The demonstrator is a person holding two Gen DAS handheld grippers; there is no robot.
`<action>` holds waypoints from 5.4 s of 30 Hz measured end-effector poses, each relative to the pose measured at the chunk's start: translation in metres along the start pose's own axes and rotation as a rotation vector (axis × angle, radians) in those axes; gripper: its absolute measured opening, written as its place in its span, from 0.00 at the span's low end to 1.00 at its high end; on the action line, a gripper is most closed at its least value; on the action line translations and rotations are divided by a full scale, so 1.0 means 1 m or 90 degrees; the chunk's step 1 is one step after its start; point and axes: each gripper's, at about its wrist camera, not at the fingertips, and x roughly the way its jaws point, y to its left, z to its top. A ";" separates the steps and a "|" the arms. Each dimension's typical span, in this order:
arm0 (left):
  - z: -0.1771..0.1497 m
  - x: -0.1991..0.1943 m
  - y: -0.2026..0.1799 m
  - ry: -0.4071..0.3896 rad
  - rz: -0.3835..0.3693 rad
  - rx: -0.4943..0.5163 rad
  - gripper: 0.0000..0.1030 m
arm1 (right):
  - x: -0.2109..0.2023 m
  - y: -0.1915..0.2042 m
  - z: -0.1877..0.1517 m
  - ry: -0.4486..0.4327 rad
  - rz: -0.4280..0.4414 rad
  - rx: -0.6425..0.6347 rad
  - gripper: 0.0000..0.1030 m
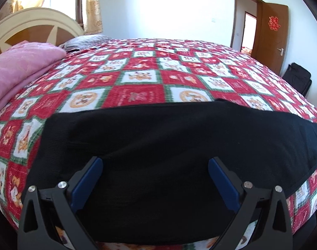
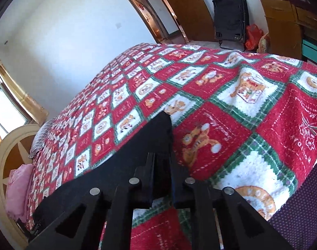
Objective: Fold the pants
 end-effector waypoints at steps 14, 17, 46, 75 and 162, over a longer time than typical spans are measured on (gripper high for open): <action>-0.001 0.001 0.001 0.003 -0.005 -0.002 1.00 | -0.034 0.100 -0.010 -0.059 0.070 -0.128 0.11; -0.002 -0.001 0.000 0.000 -0.008 0.004 1.00 | -0.035 0.127 -0.015 -0.054 0.095 -0.155 0.11; 0.028 -0.013 -0.112 0.026 -0.279 0.095 0.99 | 0.091 0.277 -0.163 0.173 0.188 -0.366 0.11; 0.037 0.028 -0.282 0.163 -0.388 0.143 0.37 | 0.056 0.178 -0.107 0.031 0.200 -0.183 0.50; 0.011 0.007 -0.164 0.090 -0.222 0.057 0.79 | 0.060 0.195 -0.140 0.189 0.171 -0.254 0.61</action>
